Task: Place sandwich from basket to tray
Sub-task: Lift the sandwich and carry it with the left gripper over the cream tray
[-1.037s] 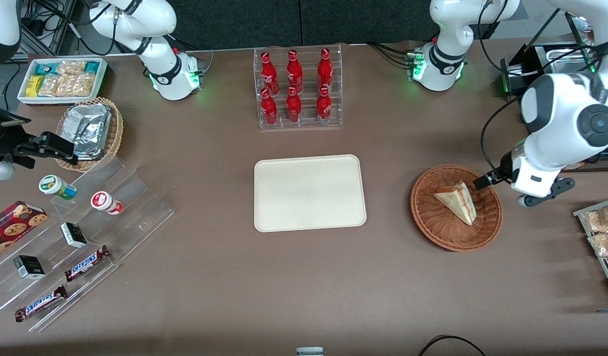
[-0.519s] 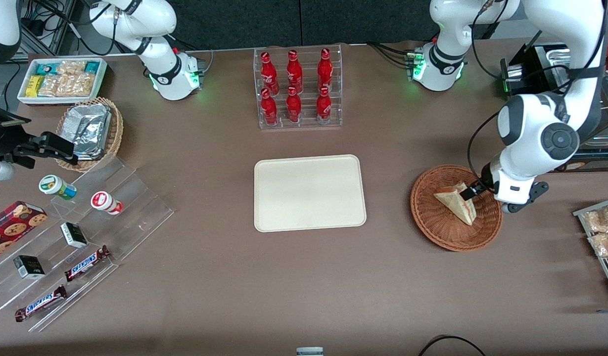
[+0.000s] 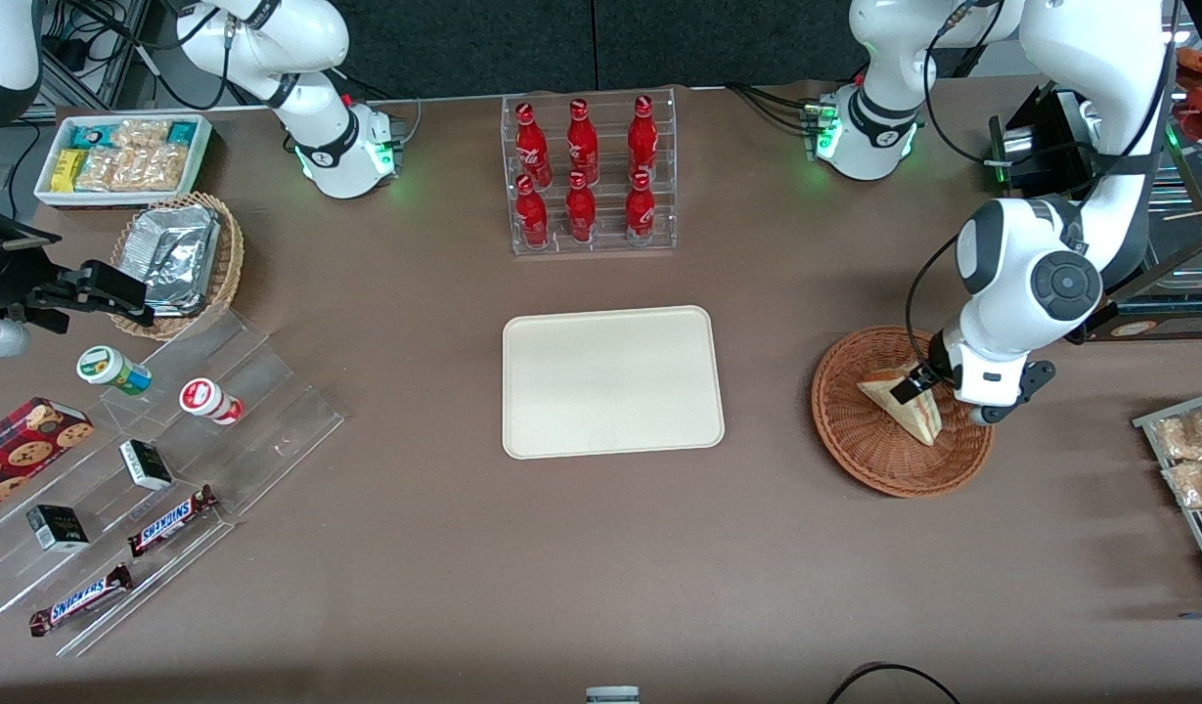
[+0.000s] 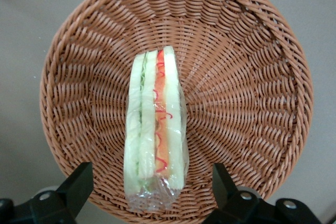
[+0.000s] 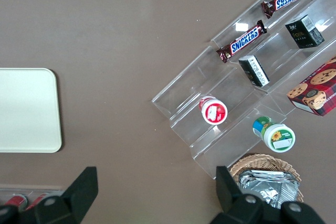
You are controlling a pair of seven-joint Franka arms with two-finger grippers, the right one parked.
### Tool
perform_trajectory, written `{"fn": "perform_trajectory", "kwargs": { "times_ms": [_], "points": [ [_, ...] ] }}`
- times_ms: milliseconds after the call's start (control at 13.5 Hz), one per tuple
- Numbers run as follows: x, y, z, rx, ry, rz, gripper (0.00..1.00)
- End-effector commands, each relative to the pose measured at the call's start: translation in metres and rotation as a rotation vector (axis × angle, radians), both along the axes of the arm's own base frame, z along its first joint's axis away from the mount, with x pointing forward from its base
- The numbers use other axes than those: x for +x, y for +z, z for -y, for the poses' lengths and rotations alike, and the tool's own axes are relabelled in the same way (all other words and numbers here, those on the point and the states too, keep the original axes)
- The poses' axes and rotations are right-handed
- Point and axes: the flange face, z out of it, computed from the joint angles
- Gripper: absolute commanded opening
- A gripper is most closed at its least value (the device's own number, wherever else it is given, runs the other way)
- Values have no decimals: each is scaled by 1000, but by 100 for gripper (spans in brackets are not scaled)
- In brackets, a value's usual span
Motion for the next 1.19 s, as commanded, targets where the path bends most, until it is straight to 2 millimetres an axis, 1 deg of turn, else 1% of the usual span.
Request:
{"fn": "perform_trajectory", "kwargs": {
  "times_ms": [0, 222, 519, 593, 667, 741, 815, 889, 1037, 1111],
  "points": [
    [-3, -10, 9, 12, 5, 13, 100],
    [-6, -22, 9, 7, 4, 29, 100],
    [-8, -42, 7, 8, 5, 3, 100],
    [-8, -44, 7, 9, 2, 0, 96],
    [-9, -45, 7, 9, 1, -4, 66],
    [-9, -45, 6, 10, 2, -4, 33],
    [-9, -43, 5, 11, -7, -6, 3],
    [-9, -41, 4, 21, -19, -8, 0],
    [-11, -35, 4, 47, -44, -24, 0],
    [-11, -27, 6, 55, -57, -22, 0]
  ]
}}
